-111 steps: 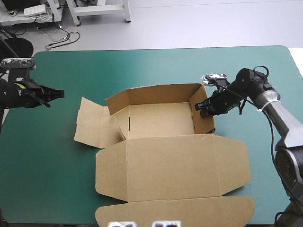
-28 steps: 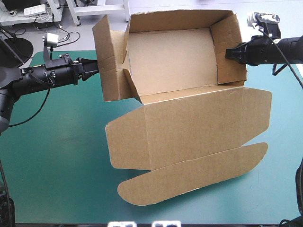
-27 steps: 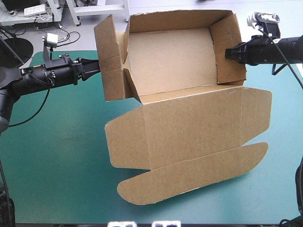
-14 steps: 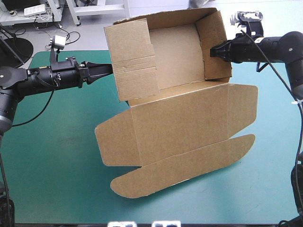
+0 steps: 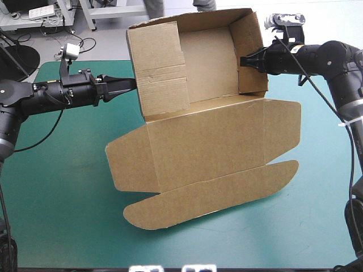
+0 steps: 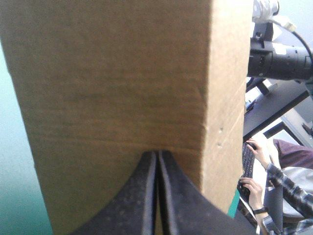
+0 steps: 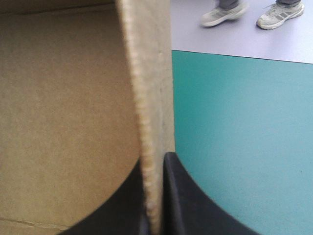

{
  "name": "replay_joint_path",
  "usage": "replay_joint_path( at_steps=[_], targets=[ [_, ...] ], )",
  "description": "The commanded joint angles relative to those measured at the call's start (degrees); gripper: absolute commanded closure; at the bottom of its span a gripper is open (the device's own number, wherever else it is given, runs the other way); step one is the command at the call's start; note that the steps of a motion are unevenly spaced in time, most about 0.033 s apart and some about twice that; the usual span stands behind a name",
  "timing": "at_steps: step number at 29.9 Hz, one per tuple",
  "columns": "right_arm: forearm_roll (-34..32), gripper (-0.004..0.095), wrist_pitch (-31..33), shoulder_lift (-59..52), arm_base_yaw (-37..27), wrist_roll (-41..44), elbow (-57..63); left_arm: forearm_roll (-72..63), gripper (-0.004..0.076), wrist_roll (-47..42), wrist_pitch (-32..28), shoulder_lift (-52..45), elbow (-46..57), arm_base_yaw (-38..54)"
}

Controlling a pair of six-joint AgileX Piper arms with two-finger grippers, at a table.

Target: Fold the box

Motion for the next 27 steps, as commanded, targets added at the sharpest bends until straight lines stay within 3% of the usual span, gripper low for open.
replay_joint_path(
  at_steps=[1, 10, 27],
  targets=[
    [2.4, 0.0916, -4.6, -1.7, 0.3, 2.9, -1.6, -3.0, 0.0669, 0.1, 4.2, -2.1, -1.8, -0.4],
    [2.3, 0.0916, -5.1, -0.3, 1.6, 3.5, -1.6, -1.5, 0.0358, 0.4, 3.3, -2.1, -1.8, -0.4],
    [0.5, 0.0908, -5.3, -0.3, 8.4, 4.6, -1.6, 14.5, 0.0342, 0.0, -11.5, -2.0, -1.8, -0.4]
  ],
)
